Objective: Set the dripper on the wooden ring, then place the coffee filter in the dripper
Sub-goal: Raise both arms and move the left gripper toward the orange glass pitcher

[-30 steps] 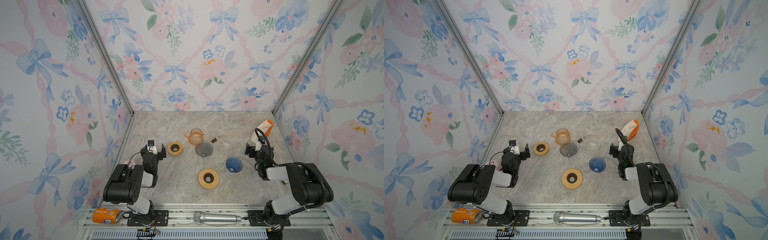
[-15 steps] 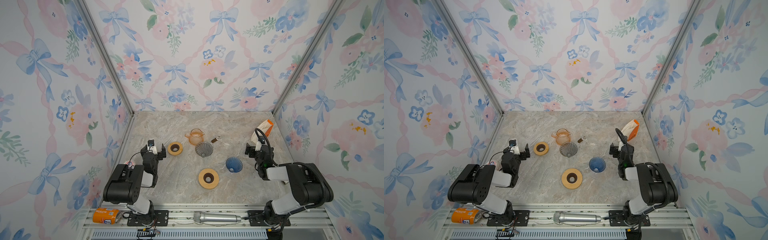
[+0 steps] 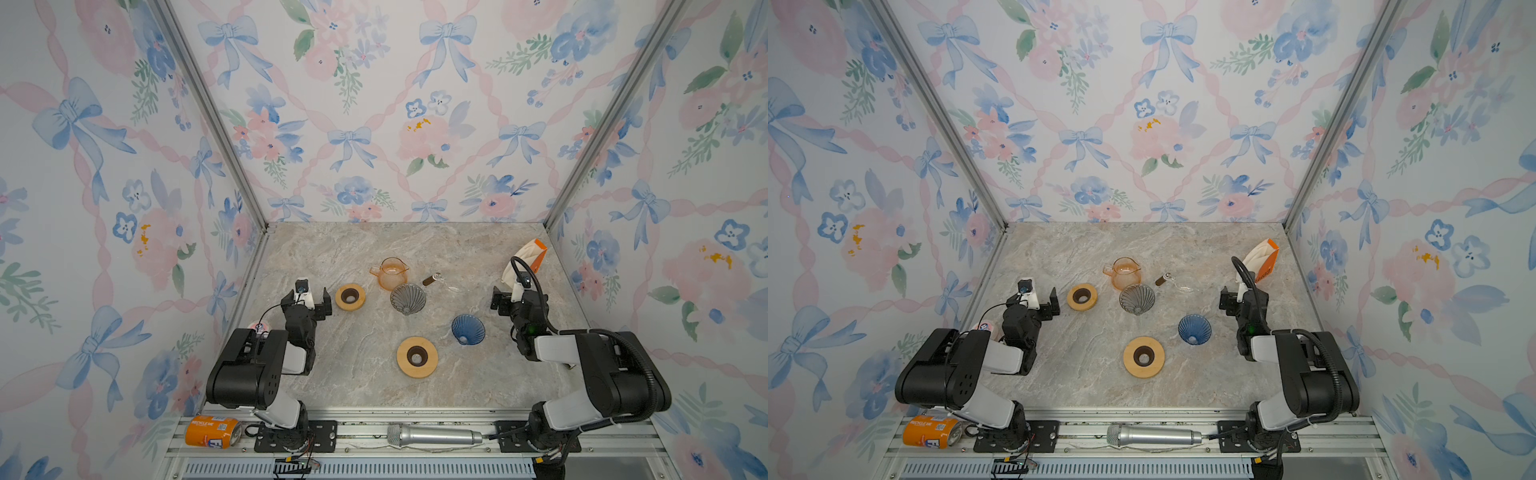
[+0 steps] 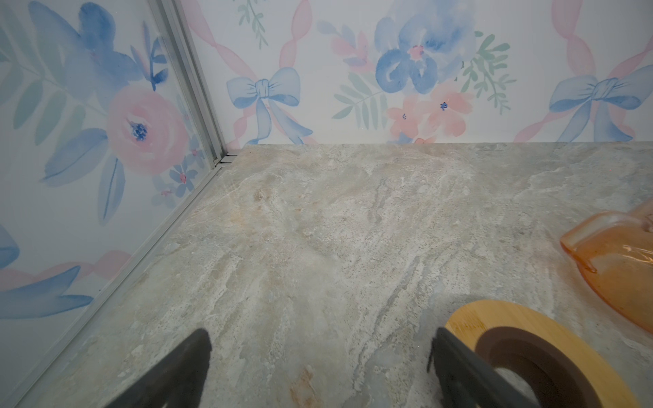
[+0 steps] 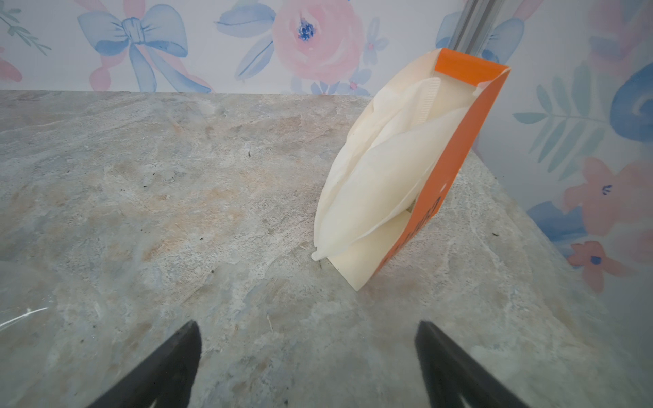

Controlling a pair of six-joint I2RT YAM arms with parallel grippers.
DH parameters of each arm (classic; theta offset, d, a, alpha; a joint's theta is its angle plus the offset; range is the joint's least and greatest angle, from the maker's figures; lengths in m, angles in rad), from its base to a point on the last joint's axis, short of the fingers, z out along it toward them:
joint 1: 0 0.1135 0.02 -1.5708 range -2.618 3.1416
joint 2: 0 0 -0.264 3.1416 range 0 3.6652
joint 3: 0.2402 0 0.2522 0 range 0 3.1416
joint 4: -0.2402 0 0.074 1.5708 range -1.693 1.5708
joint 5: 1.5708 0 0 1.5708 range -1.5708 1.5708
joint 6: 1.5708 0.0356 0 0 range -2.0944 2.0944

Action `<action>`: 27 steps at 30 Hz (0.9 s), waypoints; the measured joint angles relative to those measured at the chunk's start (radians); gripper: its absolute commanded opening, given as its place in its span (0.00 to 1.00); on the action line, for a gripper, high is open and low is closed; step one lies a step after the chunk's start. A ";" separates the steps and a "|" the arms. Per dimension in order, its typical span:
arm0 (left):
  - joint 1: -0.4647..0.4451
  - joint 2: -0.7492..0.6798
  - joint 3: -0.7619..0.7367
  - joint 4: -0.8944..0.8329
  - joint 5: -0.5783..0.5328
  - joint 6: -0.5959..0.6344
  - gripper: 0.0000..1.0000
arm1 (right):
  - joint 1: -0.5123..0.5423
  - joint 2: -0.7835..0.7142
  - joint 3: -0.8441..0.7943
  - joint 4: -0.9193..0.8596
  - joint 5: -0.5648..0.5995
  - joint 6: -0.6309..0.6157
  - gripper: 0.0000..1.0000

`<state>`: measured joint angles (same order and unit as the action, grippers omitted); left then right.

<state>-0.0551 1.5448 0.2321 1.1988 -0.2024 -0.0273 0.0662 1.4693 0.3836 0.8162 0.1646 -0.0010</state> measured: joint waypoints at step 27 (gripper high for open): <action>-0.089 -0.497 0.515 -1.072 0.215 -0.197 0.97 | 0.194 -0.442 0.353 -0.716 -0.036 -0.041 0.96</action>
<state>-0.1440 1.0477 0.7467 0.1268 0.0128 -0.2245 0.2604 1.0275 0.7368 0.1001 0.1284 -0.0422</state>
